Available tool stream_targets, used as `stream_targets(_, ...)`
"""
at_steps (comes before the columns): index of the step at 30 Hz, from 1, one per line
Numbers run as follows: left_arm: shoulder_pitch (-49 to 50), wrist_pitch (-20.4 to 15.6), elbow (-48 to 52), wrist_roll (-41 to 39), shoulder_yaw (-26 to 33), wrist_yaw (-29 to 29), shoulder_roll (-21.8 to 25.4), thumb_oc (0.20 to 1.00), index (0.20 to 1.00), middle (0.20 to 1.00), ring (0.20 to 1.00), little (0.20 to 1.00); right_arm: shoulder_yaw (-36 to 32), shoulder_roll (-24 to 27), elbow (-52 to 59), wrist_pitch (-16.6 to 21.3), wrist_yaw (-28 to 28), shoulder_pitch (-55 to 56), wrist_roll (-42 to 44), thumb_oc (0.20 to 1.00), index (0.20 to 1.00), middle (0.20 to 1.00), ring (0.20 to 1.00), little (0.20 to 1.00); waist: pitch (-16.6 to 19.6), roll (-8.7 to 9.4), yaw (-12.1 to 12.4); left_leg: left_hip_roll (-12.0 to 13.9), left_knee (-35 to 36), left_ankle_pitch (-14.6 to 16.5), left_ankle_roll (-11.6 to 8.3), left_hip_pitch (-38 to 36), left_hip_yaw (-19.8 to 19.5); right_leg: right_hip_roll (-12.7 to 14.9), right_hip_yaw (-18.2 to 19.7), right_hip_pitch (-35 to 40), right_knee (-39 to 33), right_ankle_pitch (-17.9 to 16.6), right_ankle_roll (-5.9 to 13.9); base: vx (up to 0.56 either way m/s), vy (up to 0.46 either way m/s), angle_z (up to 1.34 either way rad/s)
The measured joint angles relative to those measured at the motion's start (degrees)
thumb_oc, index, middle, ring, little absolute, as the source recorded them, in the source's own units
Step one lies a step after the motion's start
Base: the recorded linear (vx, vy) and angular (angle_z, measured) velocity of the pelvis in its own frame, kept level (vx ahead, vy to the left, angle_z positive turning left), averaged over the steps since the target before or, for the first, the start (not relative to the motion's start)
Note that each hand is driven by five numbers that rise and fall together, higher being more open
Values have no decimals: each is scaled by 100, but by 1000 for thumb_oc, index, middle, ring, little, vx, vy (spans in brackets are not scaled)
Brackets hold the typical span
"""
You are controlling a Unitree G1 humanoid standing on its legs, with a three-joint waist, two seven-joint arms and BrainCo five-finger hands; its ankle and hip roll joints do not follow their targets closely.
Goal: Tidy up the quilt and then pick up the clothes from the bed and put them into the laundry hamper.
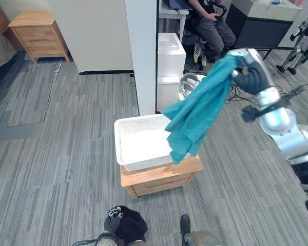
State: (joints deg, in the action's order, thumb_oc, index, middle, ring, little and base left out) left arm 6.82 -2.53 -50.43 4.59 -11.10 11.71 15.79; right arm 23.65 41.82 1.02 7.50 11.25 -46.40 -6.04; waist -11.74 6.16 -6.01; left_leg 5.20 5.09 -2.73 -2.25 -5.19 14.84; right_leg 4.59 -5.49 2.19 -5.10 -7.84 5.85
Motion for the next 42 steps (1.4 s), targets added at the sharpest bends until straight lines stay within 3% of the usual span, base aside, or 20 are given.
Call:
stream_targets(5, -61, 0, -115, -11, -99, 194, 8, 200, 200, 200, 200, 200, 608, -1001, -780, -6, 9, -944, -19, 200, 200, 200, 200, 200, 367, 53, 152, 3, -1, 22, -70, 182, -116, -5, -56, -109, -1, 87, -134, 3, -11, 8)
stream_targets(10, -235, -21, -131, -213, -259, 240, 4, 200, 200, 200, 200, 200, 925, -1514, -1370, -75, 15, -1405, -135, 200, 200, 200, 200, 200, 418, 62, 369, 2, -36, -135, -27, 537, -259, -1, -226, -395, 1, -19, -200, -45, 0, 18)
stream_targets(16, -468, -152, -127, -223, -261, 396, 61, 200, 200, 200, 200, 200, 1356, -1454, -2219, -173, 60, -2161, -509, 200, 200, 200, 200, 200, 163, 13, 525, 6, -37, -308, -64, 1202, -476, 4, -485, -917, 8, -108, -234, -82, 6, 20)
stream_targets(18, -756, -224, -75, -223, -314, 417, 60, 200, 200, 200, 200, 200, 1506, -1026, -2752, -308, 118, -2765, -545, 200, 200, 200, 200, 200, -291, -55, 646, 22, -37, -428, -80, 1492, -518, 18, -649, -1124, 14, -134, -231, -65, -9, 38)
stream_targets(25, -769, -284, -4, -223, -436, 406, 51, 200, 200, 200, 200, 200, 1860, -352, -4292, -364, 289, -3324, -758, 200, 200, 200, 200, 200, -776, -248, 853, 6, -40, -535, -35, 1798, -636, 54, -959, -1289, 31, -173, -284, -27, 8, 22)
stream_targets(26, -776, -290, 9, -224, -435, 404, 49, 200, 200, 200, 200, 200, 1864, -328, -4467, -406, 284, -3319, -758, 373, 373, 373, 373, 373, -808, -256, 861, 3, -40, -536, -35, 1802, -636, 58, -961, -1289, 31, -173, -284, -27, 20, 6)
stream_targets(27, -779, -291, 104, -226, -433, 390, 52, 200, 200, 200, 200, 200, 1890, -186, -4659, -417, 273, -3136, -780, 1000, 1000, 1000, 1000, 1000, -845, -270, 895, -9, -41, -537, -33, 1796, -614, 72, -970, -1279, 32, -173, -285, -20, 12, 7)
stream_targets(31, -774, -328, 680, -463, -365, 374, 68, 200, 200, 200, 200, 200, 1683, 161, -4510, -560, 245, -2118, -1223, 1000, 1000, 1000, 1000, 1000, -1014, -344, 911, -25, -40, -531, -35, 1496, -512, 92, -969, -975, 31, -174, -285, -3, 13, 3)
stream_targets(34, -616, -351, 1680, -654, -208, 352, 183, 200, 200, 200, 200, 200, 1095, 260, -3139, -599, 234, -793, -2057, 1000, 1000, 1000, 1000, 1000, -1041, -364, 802, 8, -36, -484, -11, 1267, -330, 63, -915, -794, 31, -173, -284, 27, 4, -17)
stream_targets(36, -668, -416, 1774, -671, -183, 351, 213, 200, 200, 200, 200, 200, 1273, 256, -3045, -523, 196, -705, -2287, 1000, 1000, 1000, 1000, 1000, -1044, -374, 755, 23, -34, -424, -24, 1157, -259, 55, -812, -746, 30, -173, -284, 38, -16, -30)
stream_targets(37, -737, -282, 2162, -732, -135, 310, 251, 200, 200, 200, 200, 200, 746, 210, -2596, -560, 181, -115, -2546, 1000, 1000, 1000, 1000, 1000, -1050, -380, 685, 29, -32, -380, -43, 1059, -163, 55, -754, -688, 29, -159, -290, 69, -15, -27)
stream_targets(38, -543, -390, 2970, -843, -4, 308, 293, 200, 200, 200, 200, 200, 96, 67, -1911, -519, 235, 1022, -2794, 1000, 1000, 1000, 1000, 1000, -1039, -378, 606, 51, 1, -325, -65, 841, -145, 34, -705, -493, 20, -154, -289, 91, -4, -22)
stream_targets(39, -732, -337, 3215, -852, 38, 247, 424, 200, 200, 200, 200, 200, -3, 307, -1732, -457, 75, 1664, -3015, 1000, 1000, 1000, 1000, 1000, -1016, -395, 500, 5, 3, -249, -67, 706, -128, 91, -650, -364, -3, 52, -266, 91, -3, -5)
stream_targets(42, -666, -461, 4286, -845, 476, 238, 1006, 200, 200, 200, 200, 200, -798, 611, -1585, -462, -18, 3169, -3237, 1000, 1000, 1000, 1000, 1000, -875, -461, 217, 29, 5, -232, -46, 610, -64, 81, -615, -261, -3, 96, -267, 56, -1, -10)
